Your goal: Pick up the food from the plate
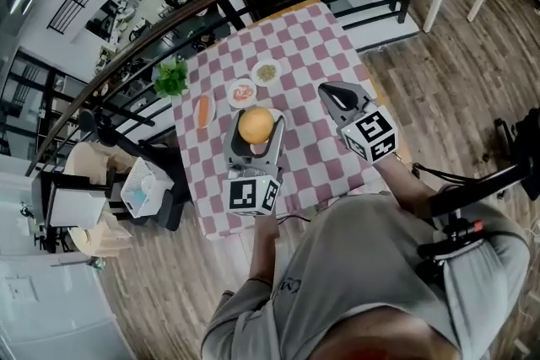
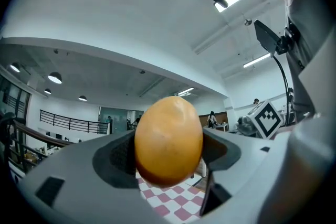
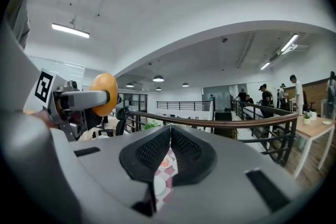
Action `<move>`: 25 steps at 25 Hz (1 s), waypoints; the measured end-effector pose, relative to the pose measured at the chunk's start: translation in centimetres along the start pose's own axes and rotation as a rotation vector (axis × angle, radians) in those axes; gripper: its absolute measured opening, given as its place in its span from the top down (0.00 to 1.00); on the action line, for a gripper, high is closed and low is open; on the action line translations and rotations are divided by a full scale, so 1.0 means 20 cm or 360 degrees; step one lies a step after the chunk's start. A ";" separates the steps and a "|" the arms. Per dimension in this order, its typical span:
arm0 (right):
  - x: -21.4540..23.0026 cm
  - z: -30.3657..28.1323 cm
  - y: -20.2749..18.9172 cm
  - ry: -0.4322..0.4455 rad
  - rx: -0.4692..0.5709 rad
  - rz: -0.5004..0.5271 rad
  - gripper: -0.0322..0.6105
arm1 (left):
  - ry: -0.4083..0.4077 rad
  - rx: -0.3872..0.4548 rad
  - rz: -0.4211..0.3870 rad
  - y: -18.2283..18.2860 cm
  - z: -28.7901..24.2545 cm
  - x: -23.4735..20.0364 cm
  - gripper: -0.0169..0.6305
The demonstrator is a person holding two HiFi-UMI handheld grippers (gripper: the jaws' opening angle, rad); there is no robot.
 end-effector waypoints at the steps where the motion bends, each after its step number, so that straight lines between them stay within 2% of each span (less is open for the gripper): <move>1: -0.01 -0.01 0.00 0.0019 0.0005 -0.0005 0.93 | 0.0006 -0.0001 0.0007 0.00 0.00 -0.01 0.44; 4: -0.05 -0.02 0.04 0.0088 0.0009 0.0011 0.93 | 0.0031 -0.0002 0.0032 0.00 0.02 -0.01 0.44; 11: -0.06 0.04 0.08 0.0125 -0.0010 -0.0026 0.93 | 0.0056 -0.0024 0.0046 0.01 0.03 -0.01 0.44; 18: -0.06 0.06 0.14 0.0125 -0.0053 -0.0032 0.93 | 0.0086 -0.0031 0.0080 0.02 0.02 -0.02 0.44; 25: -0.12 0.07 0.17 0.0095 -0.0017 -0.0029 0.93 | 0.0040 -0.0059 0.0016 0.00 0.01 -0.01 0.44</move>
Point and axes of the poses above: the fingertips, and each gripper's own axes: z backward along the fingers, x to its right, y out of its top, the point moved 9 cm from there along z, backward along the fingers, and after that the axes turned 10 degrees about -x, right-handed, at the moved point
